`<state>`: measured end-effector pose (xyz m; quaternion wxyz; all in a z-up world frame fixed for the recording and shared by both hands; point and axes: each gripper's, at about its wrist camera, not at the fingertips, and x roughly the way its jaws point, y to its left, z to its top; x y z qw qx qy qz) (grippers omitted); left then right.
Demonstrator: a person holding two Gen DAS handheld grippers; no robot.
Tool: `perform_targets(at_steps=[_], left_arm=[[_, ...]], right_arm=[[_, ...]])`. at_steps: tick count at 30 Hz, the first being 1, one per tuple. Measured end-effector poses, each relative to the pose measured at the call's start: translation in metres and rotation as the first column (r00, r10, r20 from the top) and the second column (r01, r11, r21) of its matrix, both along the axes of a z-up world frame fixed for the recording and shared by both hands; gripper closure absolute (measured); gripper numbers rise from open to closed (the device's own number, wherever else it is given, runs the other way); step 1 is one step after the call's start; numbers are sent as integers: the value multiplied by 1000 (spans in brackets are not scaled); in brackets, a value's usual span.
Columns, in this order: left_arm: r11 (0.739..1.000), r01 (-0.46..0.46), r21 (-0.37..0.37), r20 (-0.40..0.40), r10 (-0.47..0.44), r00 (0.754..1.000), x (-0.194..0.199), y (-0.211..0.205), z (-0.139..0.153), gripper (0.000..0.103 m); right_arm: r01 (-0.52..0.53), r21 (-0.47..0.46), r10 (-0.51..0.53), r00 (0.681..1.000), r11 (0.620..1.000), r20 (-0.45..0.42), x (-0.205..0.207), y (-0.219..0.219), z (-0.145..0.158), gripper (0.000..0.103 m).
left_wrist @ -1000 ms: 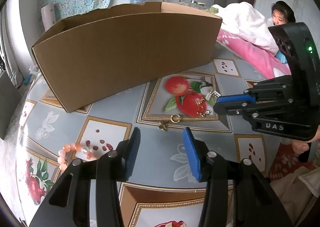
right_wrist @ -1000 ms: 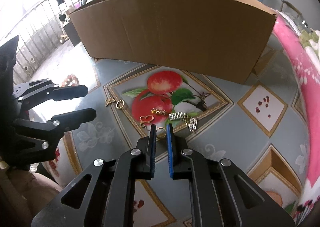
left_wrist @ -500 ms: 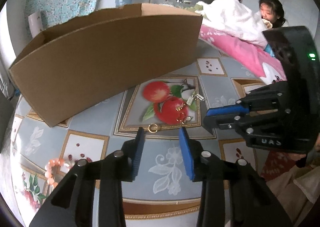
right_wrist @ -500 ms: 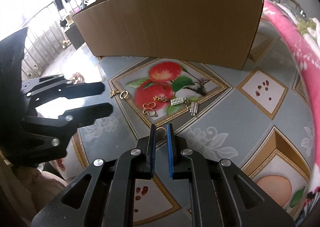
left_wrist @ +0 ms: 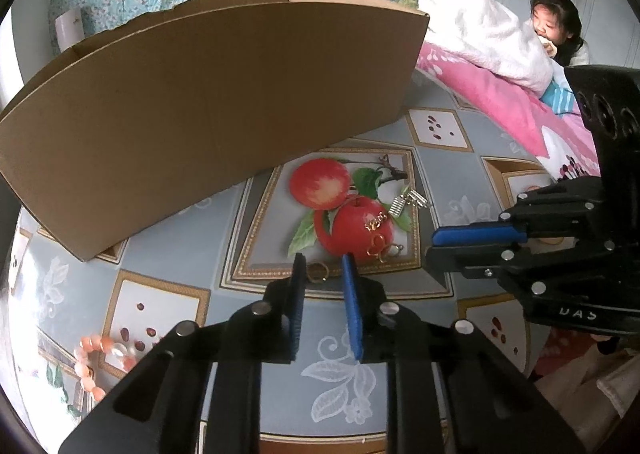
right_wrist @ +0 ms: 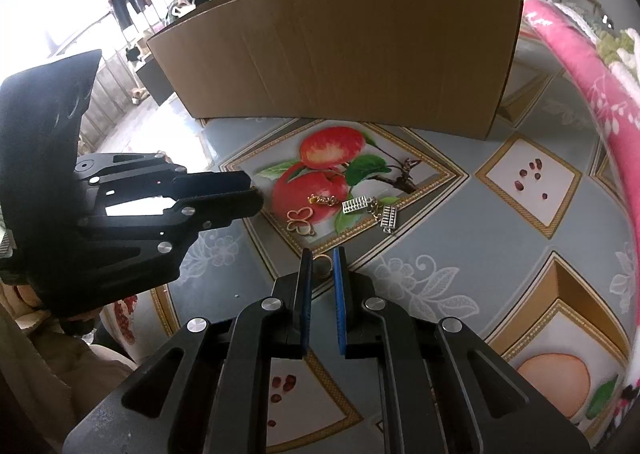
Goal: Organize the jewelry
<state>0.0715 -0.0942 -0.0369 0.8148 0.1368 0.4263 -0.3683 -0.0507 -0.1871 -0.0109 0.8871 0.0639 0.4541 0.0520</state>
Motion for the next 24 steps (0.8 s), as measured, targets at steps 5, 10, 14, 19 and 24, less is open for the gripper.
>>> perform_targets(at_steps=[5, 10, 14, 19, 24], left_arm=[[1000, 2, 10, 7, -2, 1000, 3, -1, 0, 85], [1000, 16, 27, 24, -17, 1000, 0, -2, 0, 85], [999, 31, 34, 29, -32, 999, -3, -2, -1, 85], [999, 27, 39, 47, -28, 998, -3, -1, -2, 93], [999, 29, 40, 63, -31, 998, -5, 0, -2, 94]], right_arm=[[-2, 7, 2, 1000, 1000, 4, -2, -2, 1, 95], [-5, 8, 5, 1000, 1000, 6, -3, -2, 1, 95], [-4, 10, 4, 1000, 1000, 7, -3, -2, 2, 95], [-1, 8, 1, 1000, 1000, 10, -2, 0, 2, 95], [3, 7, -3, 1000, 1000, 12, -2, 1, 2, 95]])
